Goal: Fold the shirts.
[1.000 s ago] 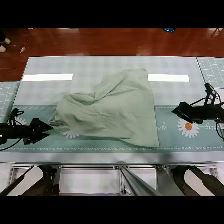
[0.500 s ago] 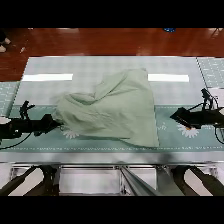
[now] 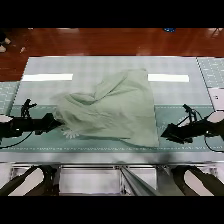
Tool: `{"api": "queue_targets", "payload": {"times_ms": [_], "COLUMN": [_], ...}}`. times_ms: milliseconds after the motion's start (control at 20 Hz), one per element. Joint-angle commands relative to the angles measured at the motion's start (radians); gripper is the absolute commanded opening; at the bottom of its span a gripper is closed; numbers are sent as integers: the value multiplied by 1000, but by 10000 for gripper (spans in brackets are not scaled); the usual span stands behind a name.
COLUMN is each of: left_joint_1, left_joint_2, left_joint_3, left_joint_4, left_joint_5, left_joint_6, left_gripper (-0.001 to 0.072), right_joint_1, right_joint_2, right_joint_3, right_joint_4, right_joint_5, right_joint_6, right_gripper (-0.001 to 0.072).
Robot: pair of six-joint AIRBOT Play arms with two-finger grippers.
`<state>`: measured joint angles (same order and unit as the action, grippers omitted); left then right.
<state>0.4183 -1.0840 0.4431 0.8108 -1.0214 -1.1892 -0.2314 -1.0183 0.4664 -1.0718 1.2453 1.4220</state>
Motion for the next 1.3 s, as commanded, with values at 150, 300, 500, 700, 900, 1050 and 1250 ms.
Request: {"api": "queue_targets", "payload": {"times_ms": [150,300,500,700,900,1050,1250], "left_joint_1": [-1,-1,-1,52,63,101,209], "left_joint_2": [-1,0,9,64,127,184,299], "left_joint_3": [1,1,134,510,902,1134,1275], "left_joint_4": [0,-5,-53,-306,-460,-459,-425], "left_joint_5": [-46,-50,-163,-263,-254,-245,-206], "left_joint_6": [0,-1,0,0,-8,-19,-36], "left_gripper": [17,17,16,16,15,16,15], "right_joint_1": [208,294,321,219,133,94,62], "right_joint_2": [-146,-209,-187,-77,-25,43,208], "right_joint_3": [-11,34,275,719,1179,1381,1423], "right_joint_4": [187,297,342,273,217,115,-14], "right_joint_5": [-170,-256,-106,-57,-1,28,6], "right_joint_6": [-3,-43,-159,-96,-74,-50,-23], "right_gripper": [408,301,24,24,24,24,24]}}
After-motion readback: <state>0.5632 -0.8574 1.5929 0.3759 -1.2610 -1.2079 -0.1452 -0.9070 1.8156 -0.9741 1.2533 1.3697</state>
